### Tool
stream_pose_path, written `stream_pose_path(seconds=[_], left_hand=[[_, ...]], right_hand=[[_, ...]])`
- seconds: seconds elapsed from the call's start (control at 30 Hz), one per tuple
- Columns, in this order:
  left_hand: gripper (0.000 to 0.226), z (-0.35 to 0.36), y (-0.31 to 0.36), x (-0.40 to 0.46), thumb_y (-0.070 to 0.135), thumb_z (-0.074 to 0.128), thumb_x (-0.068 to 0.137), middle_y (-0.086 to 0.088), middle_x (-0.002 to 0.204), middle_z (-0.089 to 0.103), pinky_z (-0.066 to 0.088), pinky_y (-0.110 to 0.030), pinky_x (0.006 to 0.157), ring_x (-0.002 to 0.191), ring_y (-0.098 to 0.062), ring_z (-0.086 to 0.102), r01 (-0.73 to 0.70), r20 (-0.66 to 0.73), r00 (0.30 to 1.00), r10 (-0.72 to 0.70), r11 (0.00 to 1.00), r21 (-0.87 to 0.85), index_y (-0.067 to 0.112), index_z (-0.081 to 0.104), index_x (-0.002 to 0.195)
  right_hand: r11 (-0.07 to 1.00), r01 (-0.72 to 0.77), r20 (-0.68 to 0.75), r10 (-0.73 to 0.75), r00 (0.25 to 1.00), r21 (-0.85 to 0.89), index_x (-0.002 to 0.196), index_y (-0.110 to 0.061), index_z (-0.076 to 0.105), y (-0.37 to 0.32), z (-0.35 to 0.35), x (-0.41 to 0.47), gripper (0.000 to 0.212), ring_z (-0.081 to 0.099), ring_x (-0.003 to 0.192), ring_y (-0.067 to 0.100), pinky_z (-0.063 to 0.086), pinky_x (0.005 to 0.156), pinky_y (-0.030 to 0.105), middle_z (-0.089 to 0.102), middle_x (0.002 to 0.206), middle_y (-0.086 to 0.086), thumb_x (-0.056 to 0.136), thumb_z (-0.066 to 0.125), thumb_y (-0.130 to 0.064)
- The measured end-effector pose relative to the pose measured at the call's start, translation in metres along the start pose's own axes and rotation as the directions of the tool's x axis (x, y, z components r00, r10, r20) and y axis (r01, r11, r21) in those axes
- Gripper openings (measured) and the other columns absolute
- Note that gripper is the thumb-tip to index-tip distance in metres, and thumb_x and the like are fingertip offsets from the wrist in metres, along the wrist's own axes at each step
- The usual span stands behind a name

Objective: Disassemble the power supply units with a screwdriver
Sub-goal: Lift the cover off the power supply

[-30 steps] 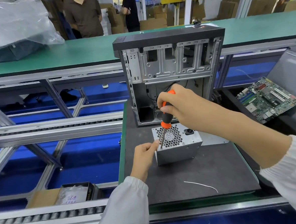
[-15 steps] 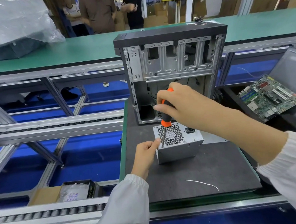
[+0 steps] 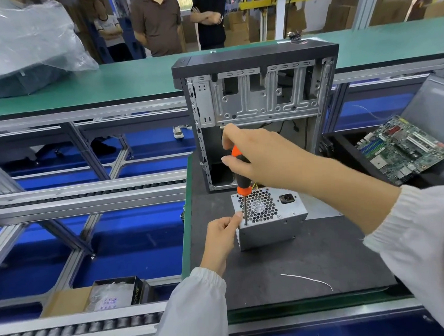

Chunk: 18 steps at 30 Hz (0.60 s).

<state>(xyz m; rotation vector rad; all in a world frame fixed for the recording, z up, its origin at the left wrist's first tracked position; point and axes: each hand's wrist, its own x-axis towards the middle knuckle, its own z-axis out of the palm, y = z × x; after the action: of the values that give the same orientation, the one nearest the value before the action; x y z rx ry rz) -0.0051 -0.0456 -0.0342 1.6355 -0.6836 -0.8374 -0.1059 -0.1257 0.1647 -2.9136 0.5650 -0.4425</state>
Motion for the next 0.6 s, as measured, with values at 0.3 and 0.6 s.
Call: stream_pose_path(seconds=[0.3, 0.6], left_hand=[[0.058, 0.001, -0.003, 0.005, 0.032, 0.061, 0.095, 0.006, 0.052, 0.013, 0.013, -0.022, 0.042, 0.044, -0.011, 0.011, -0.012, 0.002, 1.0, 0.012, 1.0, -0.001, 0.023, 0.02, 0.054], [0.058, 0.002, -0.001, 0.002, 0.037, 0.061, 0.095, 0.004, 0.055, 0.012, 0.009, -0.031, 0.051, 0.048, -0.013, 0.01, -0.001, -0.008, 1.0, 0.001, 1.0, 0.004, 0.022, 0.02, 0.057]], right_hand=[[0.97, 0.053, 0.456, -0.159, 0.876, 0.237, 0.115, -0.032, 0.046, 0.015, -0.029, 0.014, 0.021, 0.06, 0.089, 0.012, 0.048, 0.074, 0.03, 0.063, 0.103, -0.009, 0.096, 0.054, -0.029], [0.965, -0.089, 0.119, 0.121, 0.985, -0.247, 0.057, -0.011, 0.04, 0.003, -0.017, 0.029, 0.066, 0.047, 0.045, 0.017, 0.04, 0.052, 0.03, 0.046, 0.049, 0.002, 0.092, 0.032, -0.066]])
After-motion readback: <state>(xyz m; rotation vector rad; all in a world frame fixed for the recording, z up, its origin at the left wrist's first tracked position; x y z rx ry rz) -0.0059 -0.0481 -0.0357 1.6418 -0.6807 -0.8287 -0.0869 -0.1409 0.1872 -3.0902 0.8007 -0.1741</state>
